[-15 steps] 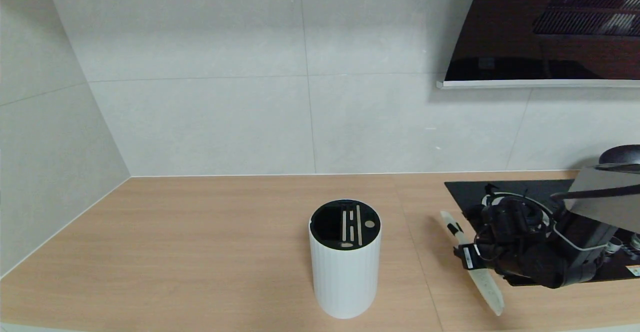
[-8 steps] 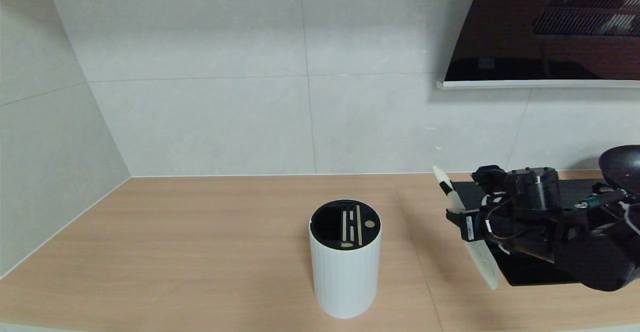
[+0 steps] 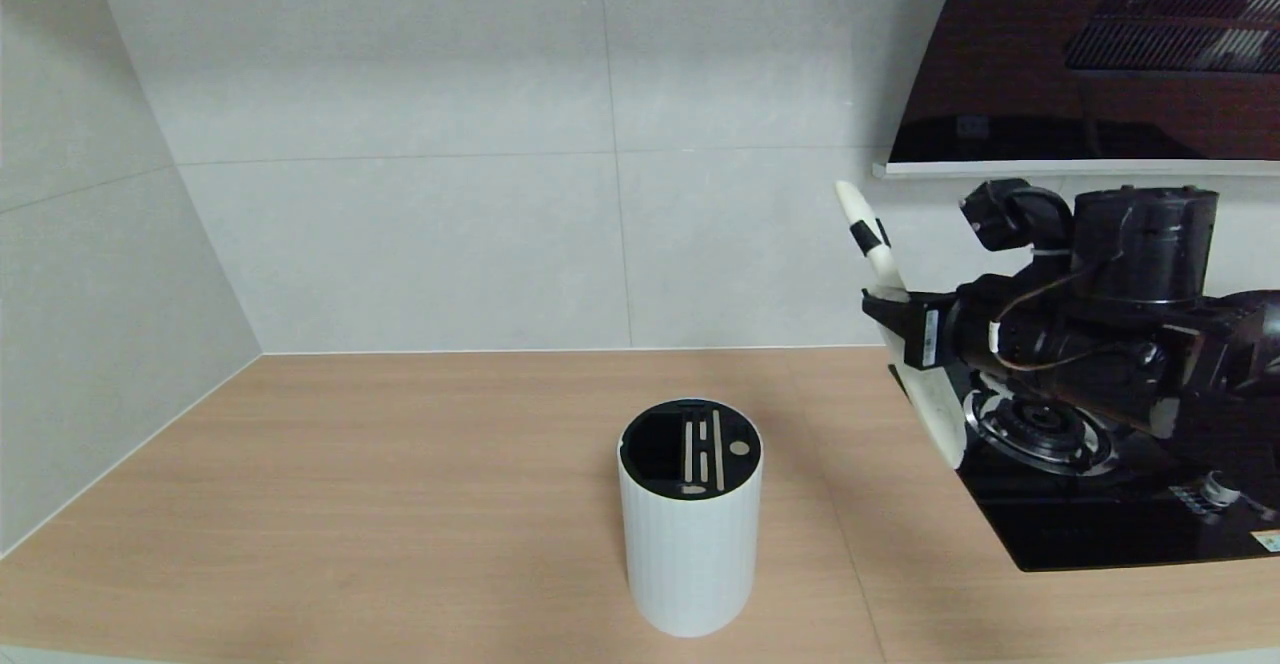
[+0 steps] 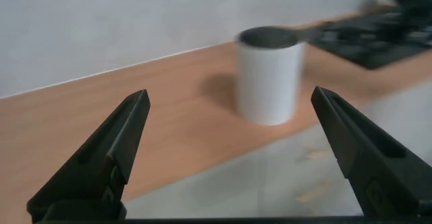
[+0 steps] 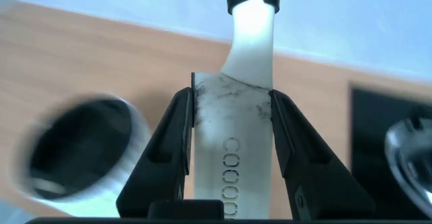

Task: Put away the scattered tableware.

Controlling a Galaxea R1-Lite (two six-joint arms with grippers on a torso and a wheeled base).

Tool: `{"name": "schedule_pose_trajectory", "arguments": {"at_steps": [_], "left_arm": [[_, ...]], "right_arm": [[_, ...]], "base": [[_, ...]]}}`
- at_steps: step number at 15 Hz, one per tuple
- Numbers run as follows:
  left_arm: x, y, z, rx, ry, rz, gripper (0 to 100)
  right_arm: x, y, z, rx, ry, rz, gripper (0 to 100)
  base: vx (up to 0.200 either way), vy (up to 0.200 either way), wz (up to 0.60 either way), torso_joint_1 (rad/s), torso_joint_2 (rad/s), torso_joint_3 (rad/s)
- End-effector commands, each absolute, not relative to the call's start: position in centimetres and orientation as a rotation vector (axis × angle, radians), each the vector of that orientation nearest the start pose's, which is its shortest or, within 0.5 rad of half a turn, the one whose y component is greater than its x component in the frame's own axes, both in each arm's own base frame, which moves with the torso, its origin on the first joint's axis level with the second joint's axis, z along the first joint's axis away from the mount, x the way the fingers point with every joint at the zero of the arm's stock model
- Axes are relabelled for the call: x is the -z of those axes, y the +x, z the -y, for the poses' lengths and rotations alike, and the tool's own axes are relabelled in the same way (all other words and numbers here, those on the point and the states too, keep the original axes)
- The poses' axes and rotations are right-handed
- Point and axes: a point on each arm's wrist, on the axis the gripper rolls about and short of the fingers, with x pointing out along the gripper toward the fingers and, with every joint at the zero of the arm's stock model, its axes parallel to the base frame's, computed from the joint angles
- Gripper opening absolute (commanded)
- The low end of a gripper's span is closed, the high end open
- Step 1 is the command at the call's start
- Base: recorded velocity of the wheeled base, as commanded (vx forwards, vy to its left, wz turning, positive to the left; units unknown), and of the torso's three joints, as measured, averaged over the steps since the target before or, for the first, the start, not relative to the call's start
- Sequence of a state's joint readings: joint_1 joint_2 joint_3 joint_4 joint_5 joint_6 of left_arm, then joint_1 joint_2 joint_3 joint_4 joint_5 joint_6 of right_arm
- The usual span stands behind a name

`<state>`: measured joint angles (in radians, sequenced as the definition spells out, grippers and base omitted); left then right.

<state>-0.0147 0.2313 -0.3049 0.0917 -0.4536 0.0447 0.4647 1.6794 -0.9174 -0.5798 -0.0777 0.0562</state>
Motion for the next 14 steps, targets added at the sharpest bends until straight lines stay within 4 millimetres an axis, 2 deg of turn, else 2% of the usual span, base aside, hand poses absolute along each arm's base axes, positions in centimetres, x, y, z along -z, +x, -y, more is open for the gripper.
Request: {"name": "schedule_pose_trajectory", "arguments": {"at_steps": [1,3,6,10,11,12,13,14], "left_arm": [[-23.8,5.3,1.5,0.666,-0.022,-0.179,100],[-25.9,10.8,3.1,0.796,-0.075,-0.245,100],[-25.0,16.0,7.5,0.972,-0.217,-0.324,100],[-21.9,19.6,10.4,1.002,-0.413,-0.372,100],[-21.1,20.9,11.9,0.958,-0.496,-0.369,100],[-20.8,21.3,12.5,0.938,-0.523,-0.371,100],[-20.0,21.8,14.4,0.902,-0.557,-0.376,100],[-19.3,22.1,15.5,0.888,-0.558,-0.378,100]], "right_arm": [[-24.0,26.7,-16.3,-0.464,0.024,-0.115,0],[-23.7,25.3,-18.1,-0.475,0.03,-0.122,0],[-23.0,23.8,-20.0,-0.52,0.038,-0.152,0],[-22.3,22.1,-22.5,-0.546,0.024,-0.169,0],[-22.0,21.7,-23.3,-0.548,0.035,-0.179,0],[-21.8,21.6,-23.5,-0.55,0.034,-0.185,0],[-21.6,21.2,-24.1,-0.569,0.034,-0.192,0],[-21.5,20.9,-24.4,-0.58,0.043,-0.197,0]], "base": [[0.0,0.0,0.0,0.0,0.0,0.0],[0.0,0.0,0.0,0.0,0.0,0.0],[0.0,0.0,0.0,0.0,0.0,0.0],[0.0,0.0,0.0,0.0,0.0,0.0],[0.0,0.0,0.0,0.0,0.0,0.0],[0.0,0.0,0.0,0.0,0.0,0.0],[0.0,0.0,0.0,0.0,0.0,0.0],[0.0,0.0,0.0,0.0,0.0,0.0]]}}
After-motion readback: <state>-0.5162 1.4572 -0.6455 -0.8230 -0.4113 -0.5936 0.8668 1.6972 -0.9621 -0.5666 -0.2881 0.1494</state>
